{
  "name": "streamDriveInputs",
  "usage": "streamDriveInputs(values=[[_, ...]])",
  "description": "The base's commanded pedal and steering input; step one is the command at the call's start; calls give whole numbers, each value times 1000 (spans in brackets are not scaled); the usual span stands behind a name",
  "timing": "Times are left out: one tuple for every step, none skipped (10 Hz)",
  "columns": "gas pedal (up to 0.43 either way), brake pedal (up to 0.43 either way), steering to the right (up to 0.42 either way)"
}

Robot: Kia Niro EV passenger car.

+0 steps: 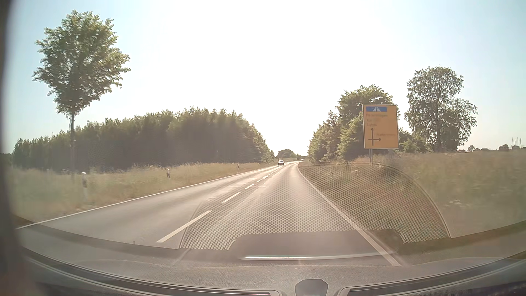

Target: Follow the waypoints while adhering to traffic rules and regulations

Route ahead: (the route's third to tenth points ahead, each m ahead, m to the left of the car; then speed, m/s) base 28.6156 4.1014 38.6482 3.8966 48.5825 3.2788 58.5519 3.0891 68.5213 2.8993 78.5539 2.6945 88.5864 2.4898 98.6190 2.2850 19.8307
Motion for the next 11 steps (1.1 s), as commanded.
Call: streamDriveInputs(values=[[0,6,4],[0,6,5],[0,6,4],[0,6,4],[0,6,5],[0,6,4],[0,6,4],[0,6,5],[0,6,5],[0,6,5],[47,6,5]])
